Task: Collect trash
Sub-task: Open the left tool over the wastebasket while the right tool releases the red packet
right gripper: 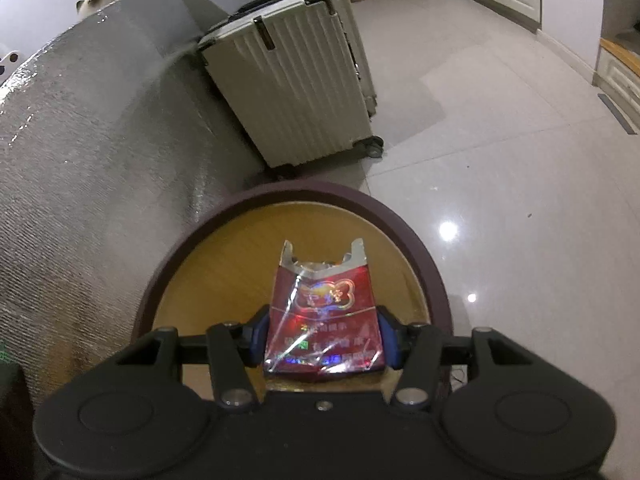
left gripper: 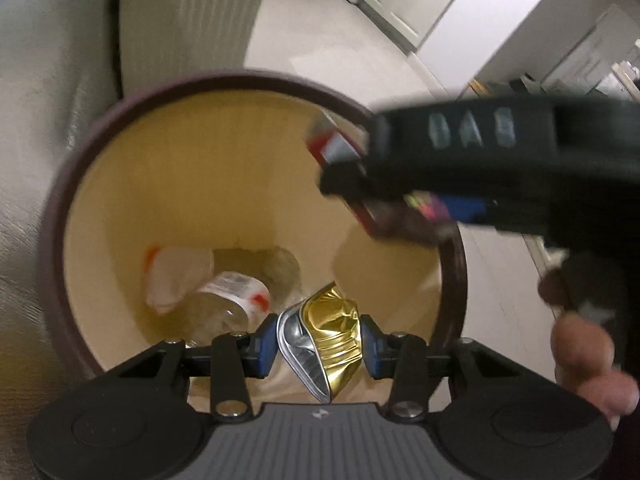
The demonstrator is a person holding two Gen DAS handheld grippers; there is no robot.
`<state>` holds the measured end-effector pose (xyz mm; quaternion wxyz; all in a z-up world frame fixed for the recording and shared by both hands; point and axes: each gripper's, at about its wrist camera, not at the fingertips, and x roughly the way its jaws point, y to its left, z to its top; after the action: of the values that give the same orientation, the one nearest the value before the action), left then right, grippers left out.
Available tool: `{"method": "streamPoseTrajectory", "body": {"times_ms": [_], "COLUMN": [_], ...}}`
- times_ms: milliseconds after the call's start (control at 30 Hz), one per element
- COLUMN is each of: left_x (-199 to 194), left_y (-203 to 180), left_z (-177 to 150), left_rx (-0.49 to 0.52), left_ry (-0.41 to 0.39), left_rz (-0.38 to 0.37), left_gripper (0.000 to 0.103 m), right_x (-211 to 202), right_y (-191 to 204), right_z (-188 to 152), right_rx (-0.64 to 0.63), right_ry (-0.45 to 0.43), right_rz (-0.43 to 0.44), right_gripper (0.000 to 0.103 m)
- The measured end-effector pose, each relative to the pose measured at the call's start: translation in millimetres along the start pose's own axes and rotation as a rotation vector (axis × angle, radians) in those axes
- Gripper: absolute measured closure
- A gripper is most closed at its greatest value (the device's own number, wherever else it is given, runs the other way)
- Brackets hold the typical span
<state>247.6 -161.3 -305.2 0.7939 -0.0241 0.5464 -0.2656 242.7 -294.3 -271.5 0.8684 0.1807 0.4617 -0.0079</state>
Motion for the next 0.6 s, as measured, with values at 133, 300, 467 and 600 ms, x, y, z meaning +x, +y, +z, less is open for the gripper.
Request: {"method": "streamPoseTrajectory", "body": {"times_ms": [133, 300, 467, 600], "left_x": [3.3, -3.3, -15.9, -23.1], "left_y": [-1.7, -3.4, -4.5, 0.3], "left_z": [-0.8, 3.0, 1.5, 0.1], "left_rx": [0.009, -0.015, -0.004, -0.027], "left_ry": [0.02, -0.022, -0.064, -0.084], "left_rz": [-0.004, 0.048, 0.086, 0.102], "left_gripper": [0.055, 0.033, 0.029, 0.023], "right_x": [2.4, 15.5, 26.9, 25.5], "right_y": [0.2, 2.0, 9.3, 12.7], "right_z": [0.0, 4.6, 12.8, 13.2], "right_rx": [-0.001, -0.026, -0.059, -0.077], "right_ry": [0.008, 0.041, 0.069, 0.059], "right_rz": [0.012, 0.011, 0.05, 0.041], "right_gripper": [0.049, 0.049, 0.047, 0.035]}}
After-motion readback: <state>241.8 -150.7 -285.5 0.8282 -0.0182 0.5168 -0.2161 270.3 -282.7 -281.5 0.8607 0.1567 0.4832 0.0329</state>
